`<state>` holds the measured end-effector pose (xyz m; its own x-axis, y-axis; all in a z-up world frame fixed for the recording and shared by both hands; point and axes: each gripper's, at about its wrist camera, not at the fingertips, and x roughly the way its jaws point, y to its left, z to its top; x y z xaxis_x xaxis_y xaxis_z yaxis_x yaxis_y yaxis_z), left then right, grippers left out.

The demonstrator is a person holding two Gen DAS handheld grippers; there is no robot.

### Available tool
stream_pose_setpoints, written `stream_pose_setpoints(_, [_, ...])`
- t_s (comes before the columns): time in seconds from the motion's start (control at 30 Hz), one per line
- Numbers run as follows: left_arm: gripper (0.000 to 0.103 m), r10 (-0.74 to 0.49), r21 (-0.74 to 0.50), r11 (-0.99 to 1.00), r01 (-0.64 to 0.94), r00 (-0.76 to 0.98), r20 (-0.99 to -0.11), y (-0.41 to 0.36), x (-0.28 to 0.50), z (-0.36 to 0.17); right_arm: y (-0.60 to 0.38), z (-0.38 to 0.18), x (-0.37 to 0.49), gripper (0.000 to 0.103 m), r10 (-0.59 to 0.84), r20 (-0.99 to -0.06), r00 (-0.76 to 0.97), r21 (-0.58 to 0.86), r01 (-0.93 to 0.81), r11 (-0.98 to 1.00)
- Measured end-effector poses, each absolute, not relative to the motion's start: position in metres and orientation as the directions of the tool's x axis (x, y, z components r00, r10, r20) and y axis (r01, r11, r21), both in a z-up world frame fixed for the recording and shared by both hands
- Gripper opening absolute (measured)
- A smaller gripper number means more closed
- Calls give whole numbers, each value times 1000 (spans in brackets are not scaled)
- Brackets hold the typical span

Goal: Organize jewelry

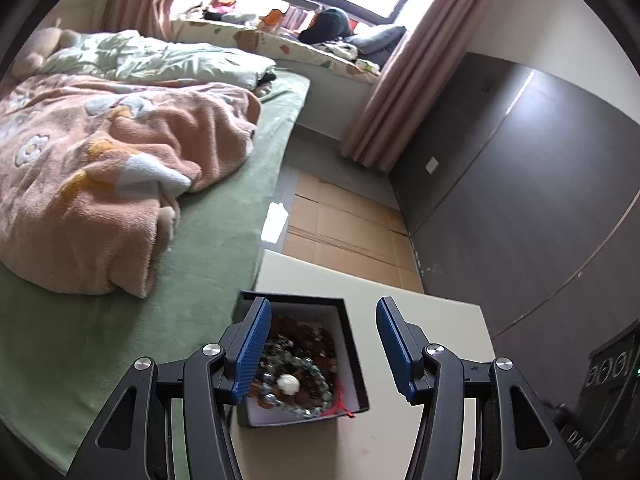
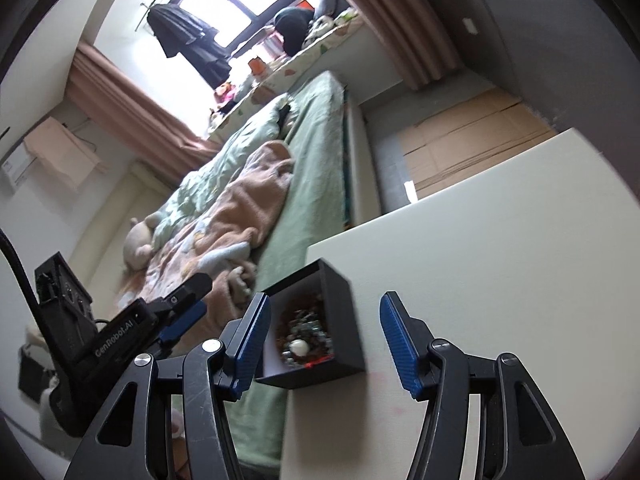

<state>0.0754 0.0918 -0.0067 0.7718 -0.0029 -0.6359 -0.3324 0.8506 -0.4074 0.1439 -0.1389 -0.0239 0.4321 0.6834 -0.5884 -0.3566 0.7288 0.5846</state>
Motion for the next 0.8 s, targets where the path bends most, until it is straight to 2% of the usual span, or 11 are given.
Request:
stream_pose_setpoints(0.27, [58,15,-342,884,-318,751,-661,66,75,-9,-173,-18,144,57,621,-623,476,539,-315,782])
stream_pose_setpoints(0.33, [75,28,-320,894,-315,751,-659,59,72,-8,-177,-16,142,57,604,-636,480,517,-317,795])
stream_pose_setpoints(0.37, [87,38,-306,900,-310,756,-654,55,69,-7,-180,-15,141,57,598,-640,481,508,-319,800])
stream_pose_setpoints(0.4, [91,45,-295,905,-307,759,-650,51,68,-7,-182,-14,140,57,590,-649,480,496,-321,806])
stream_pose_setpoints(0.47, [94,50,-275,917,-291,765,-642,42,65,-5,-186,-13,136,58,576,-663,478,475,-326,817])
stream_pose_setpoints(0.5, [95,47,-269,921,-282,766,-641,38,64,-4,-188,-13,135,61,570,-669,477,466,-329,822])
stream_pose_setpoints(0.63, [96,32,-247,937,-247,766,-642,23,63,-5,-195,-11,129,89,542,-683,490,427,-334,840])
stream_pose_setpoints(0.7, [97,27,-235,944,-231,765,-644,15,62,-5,-198,-10,126,94,535,-686,494,416,-338,844])
stream_pose_setpoints(0.8, [97,23,-220,952,-214,766,-642,6,59,-5,-202,-8,124,97,524,-693,495,397,-345,851])
